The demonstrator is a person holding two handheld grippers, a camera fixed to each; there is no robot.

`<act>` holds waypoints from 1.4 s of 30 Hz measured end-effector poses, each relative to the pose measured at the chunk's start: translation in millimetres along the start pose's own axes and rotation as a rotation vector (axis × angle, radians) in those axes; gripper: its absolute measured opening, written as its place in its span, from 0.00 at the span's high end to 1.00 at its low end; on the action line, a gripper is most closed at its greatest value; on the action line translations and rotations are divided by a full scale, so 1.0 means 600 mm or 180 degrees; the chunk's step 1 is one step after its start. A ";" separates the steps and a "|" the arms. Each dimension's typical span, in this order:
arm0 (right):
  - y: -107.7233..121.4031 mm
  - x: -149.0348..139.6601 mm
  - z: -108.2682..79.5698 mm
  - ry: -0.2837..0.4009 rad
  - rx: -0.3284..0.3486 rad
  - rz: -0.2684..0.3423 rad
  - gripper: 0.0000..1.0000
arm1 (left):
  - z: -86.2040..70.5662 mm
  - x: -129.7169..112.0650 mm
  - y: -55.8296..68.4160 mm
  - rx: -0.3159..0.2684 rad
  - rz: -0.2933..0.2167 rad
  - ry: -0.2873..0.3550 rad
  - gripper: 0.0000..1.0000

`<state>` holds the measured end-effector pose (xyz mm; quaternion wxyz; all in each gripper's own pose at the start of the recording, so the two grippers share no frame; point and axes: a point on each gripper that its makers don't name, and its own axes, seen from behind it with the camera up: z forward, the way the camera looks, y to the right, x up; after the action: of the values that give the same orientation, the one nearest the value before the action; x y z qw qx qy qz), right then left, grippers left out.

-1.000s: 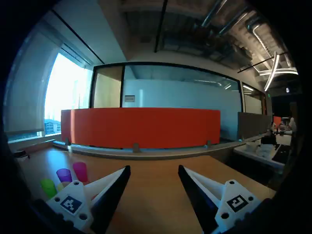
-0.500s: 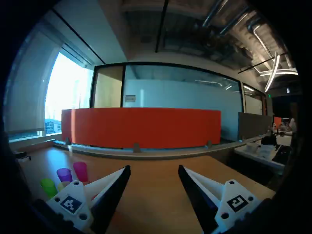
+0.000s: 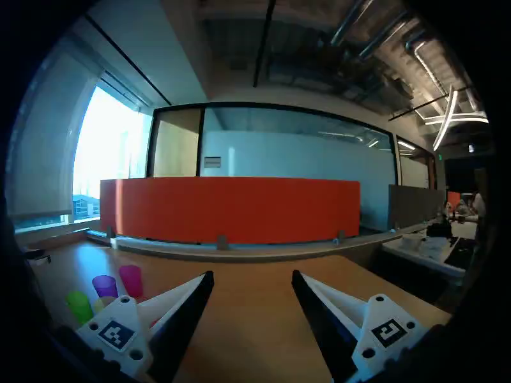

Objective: Pour water

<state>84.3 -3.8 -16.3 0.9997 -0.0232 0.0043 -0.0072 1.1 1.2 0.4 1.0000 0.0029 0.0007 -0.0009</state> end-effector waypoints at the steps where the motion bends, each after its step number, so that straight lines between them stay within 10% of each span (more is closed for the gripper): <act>1: -0.001 0.001 0.000 0.0000 0.0004 -0.0001 0.05 | 0.000 0.000 0.000 -0.0005 0.0000 0.0000 0.16; 42: 0.010 -0.011 -0.002 0.0301 0.0117 -0.0023 0.04 | 0.000 -0.004 0.003 -0.0030 0.0002 -0.0007 0.16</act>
<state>77.9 2.0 -17.4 0.9986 -0.0044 0.0513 -0.0120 -1.5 3.1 0.5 1.0000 -0.0017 -0.0004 -0.0005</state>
